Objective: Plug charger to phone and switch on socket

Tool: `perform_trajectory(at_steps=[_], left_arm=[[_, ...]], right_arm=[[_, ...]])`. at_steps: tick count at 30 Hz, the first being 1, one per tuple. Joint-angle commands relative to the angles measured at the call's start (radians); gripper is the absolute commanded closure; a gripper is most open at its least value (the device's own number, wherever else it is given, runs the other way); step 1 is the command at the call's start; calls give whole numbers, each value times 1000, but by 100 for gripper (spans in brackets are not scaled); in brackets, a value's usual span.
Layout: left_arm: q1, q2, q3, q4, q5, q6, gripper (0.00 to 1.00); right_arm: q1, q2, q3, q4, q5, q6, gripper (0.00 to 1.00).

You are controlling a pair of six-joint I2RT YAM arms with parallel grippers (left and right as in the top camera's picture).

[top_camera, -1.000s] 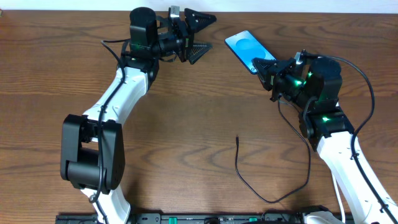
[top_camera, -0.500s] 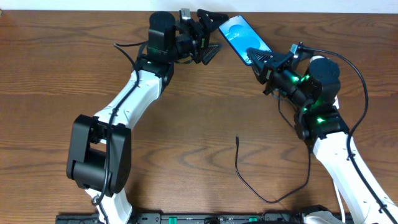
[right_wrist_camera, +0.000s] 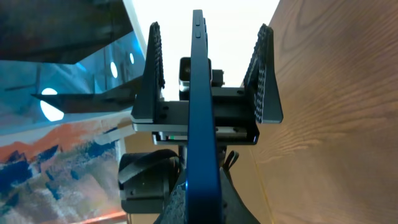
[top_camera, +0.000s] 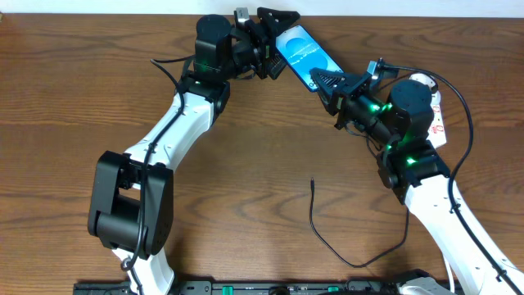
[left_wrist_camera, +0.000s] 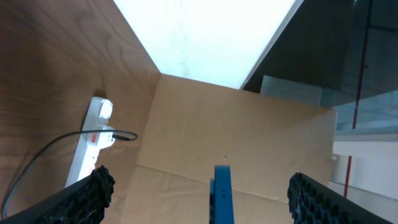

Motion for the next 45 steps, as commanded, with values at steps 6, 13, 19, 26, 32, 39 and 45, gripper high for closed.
perform_trajectory(at_steps=[6, 13, 19, 26, 32, 39, 45], left_arm=[[-10, -32, 23, 9, -5, -20, 20], [-11, -32, 24, 9, -5, -20, 40], [-11, -32, 23, 9, -5, -20, 61], [-11, -32, 23, 9, -5, -20, 77], [-12, -32, 23, 9, -6, -20, 92], [-12, -32, 23, 9, -6, -20, 93], [-12, -32, 24, 10, -6, -20, 93]], right_arm=[[17, -4, 24, 10, 48, 2, 99], [17, -4, 24, 10, 48, 2, 99], [24, -4, 24, 10, 48, 2, 99], [30, -4, 24, 10, 49, 2, 99], [30, -4, 24, 5, 49, 2, 99], [30, -4, 24, 3, 49, 2, 99], [30, -4, 24, 3, 49, 2, 86]])
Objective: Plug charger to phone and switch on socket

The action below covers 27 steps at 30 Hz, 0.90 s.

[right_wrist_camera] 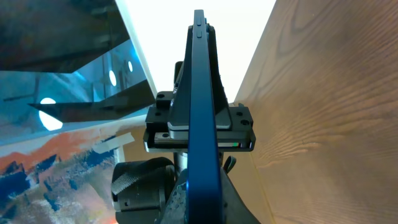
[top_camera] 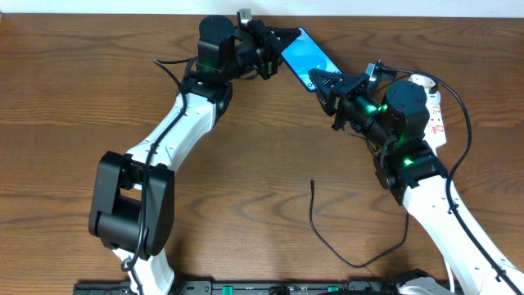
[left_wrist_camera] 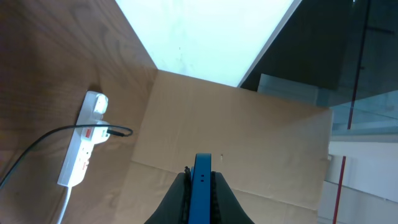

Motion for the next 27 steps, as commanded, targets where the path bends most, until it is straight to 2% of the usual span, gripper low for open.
perform_trajectory(at_steps=[1, 4, 6, 10, 11, 19, 27], left_arm=[[-2, -32, 23, 3, -2, 8, 93], [-2, -32, 23, 3, -2, 8, 93], [-2, -32, 23, 3, -2, 8, 93], [0, -32, 23, 3, -2, 8, 92], [1, -32, 23, 3, -2, 8, 93], [78, -32, 23, 2, 30, 14, 93], [258, -32, 23, 3, 239, 32, 93]], right_arm=[[13, -4, 24, 15, 6, -13, 72], [13, -4, 24, 15, 6, -13, 37], [11, -4, 24, 15, 6, -13, 24], [11, -4, 24, 15, 6, -13, 4], [11, -4, 24, 15, 6, -13, 1], [7, -4, 24, 15, 5, -74, 1], [-11, -5, 24, 6, -19, -95, 1]])
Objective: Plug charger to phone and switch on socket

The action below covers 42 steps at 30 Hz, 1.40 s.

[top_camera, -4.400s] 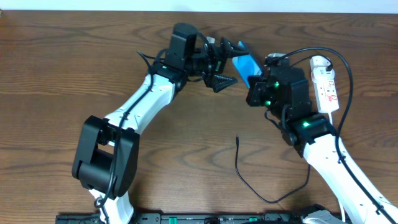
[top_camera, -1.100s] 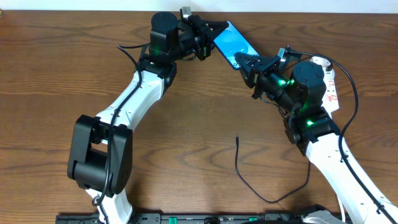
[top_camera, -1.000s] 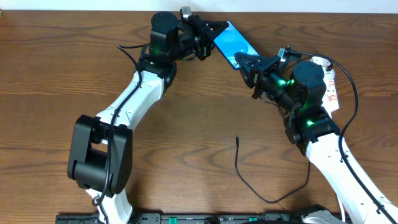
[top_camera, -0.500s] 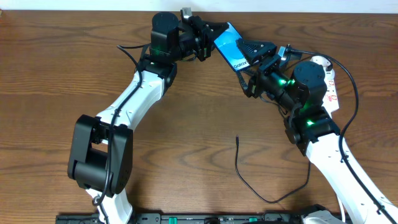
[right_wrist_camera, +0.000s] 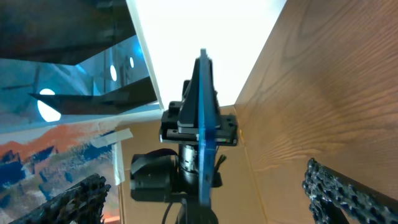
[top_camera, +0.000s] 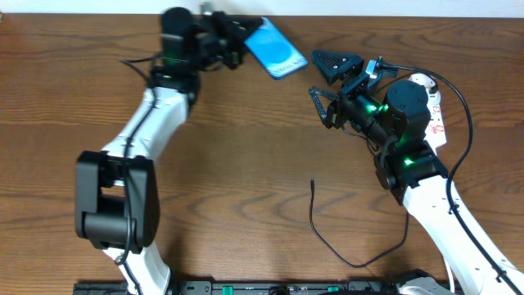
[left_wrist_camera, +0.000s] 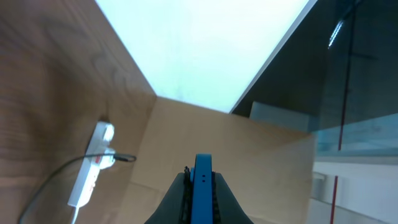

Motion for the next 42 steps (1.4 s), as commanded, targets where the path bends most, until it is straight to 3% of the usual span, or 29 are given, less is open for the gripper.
perform_trajectory(at_steps=[1, 9, 15, 23, 29, 32, 42], left_arm=[[72, -32, 23, 13, 161, 36, 93], [206, -32, 23, 13, 473, 253, 93], [278, -32, 23, 13, 605, 353, 93], [311, -32, 23, 12, 669, 426, 93], [311, -31, 23, 13, 689, 456, 93], [311, -31, 23, 13, 689, 457, 93], [311, -31, 23, 13, 688, 513, 93]], right_arm=[[-6, -5, 22, -5, -13, -75, 1], [-6, -4, 22, -8, -16, -317, 1], [-5, -4, 37, -80, -76, -364, 1], [20, 72, 279, -575, -82, -608, 1], [95, 184, 396, -999, 92, -804, 1], [127, 222, 394, -1089, 136, -861, 1], [196, 240, 386, -1172, 146, -856, 2]])
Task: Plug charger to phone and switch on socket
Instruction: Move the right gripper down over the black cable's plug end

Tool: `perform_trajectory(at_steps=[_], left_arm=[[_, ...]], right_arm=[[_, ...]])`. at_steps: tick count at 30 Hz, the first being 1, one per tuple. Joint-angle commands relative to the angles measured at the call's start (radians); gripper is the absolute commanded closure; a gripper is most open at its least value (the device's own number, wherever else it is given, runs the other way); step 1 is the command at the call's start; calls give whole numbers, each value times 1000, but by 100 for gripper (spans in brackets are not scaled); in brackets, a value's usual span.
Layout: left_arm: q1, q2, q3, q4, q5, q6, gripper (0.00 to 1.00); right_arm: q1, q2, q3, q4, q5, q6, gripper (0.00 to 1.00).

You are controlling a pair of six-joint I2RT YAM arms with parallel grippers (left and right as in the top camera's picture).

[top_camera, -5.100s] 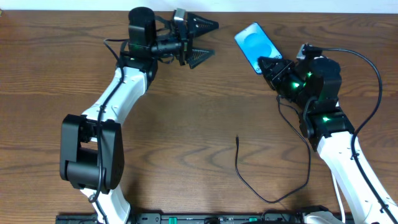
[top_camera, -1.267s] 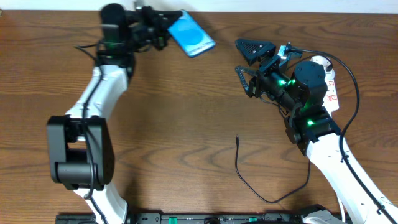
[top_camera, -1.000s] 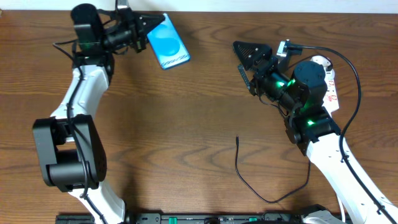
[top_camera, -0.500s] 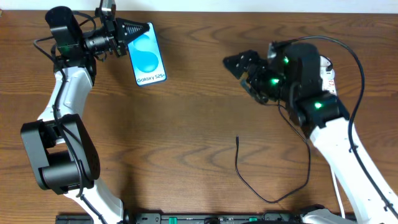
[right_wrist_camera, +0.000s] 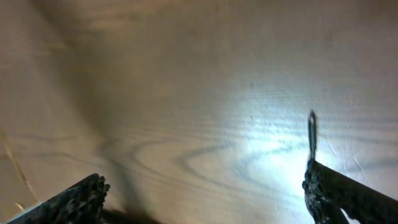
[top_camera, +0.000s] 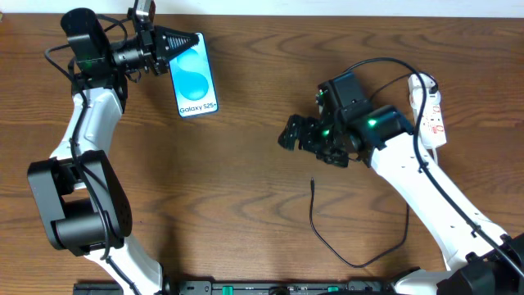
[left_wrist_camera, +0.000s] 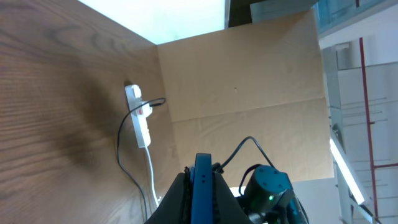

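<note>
The blue phone point(top_camera: 195, 77), screen up and reading Galaxy S25+, is held at the table's far left by my left gripper point(top_camera: 182, 43), shut on its top end; in the left wrist view the phone point(left_wrist_camera: 202, 186) shows edge-on between the jaws. My right gripper point(top_camera: 315, 141) hangs open over the middle of the table, just above the loose plug end of the black charger cable point(top_camera: 313, 185). That cable tip point(right_wrist_camera: 311, 130) shows by the right finger point(right_wrist_camera: 348, 199). The white socket strip point(top_camera: 431, 106) lies at the right edge.
The black cable point(top_camera: 360, 260) loops across the near table toward the right arm's base. A second cable point(top_camera: 378, 64) runs from the socket strip over the right arm. The strip point(left_wrist_camera: 138, 118) shows far off in the left wrist view, with cardboard point(left_wrist_camera: 242, 74) behind.
My left gripper has carried the phone from the far middle to the far left, its screen now facing up. My right gripper has turned down over the table near the cable's loose end.
At first both grippers were around the phone at the far middle, the right one shut on it and the left one open. Then the left was shut on it too. After that the right stood open and the left carried the phone leftward, now far left.
</note>
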Motion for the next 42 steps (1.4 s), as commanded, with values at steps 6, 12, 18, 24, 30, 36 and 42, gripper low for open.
perform_trajectory(at_steps=[6, 12, 18, 24, 30, 36, 42], left_arm=[[0, -31, 23, 9, 30, 70, 93], [0, -31, 23, 9, 30, 70, 93], [0, -31, 23, 9, 30, 70, 93], [0, -31, 23, 9, 19, 74, 93], [0, -31, 23, 9, 9, 74, 93], [0, -31, 23, 9, 9, 74, 93], [0, -31, 23, 9, 9, 74, 93]], right_arm=[[87, -5, -51, -80, 177, 95, 3], [143, -4, -175, -36, 202, 183, 2], [152, -4, -253, 7, 210, 156, 1], [151, -4, -263, -10, 240, 54, 1], [151, 4, -285, -5, 267, 40, 5], [151, 75, -294, 11, 301, 11, 5], [151, 175, -294, 47, 272, 5, 19]])
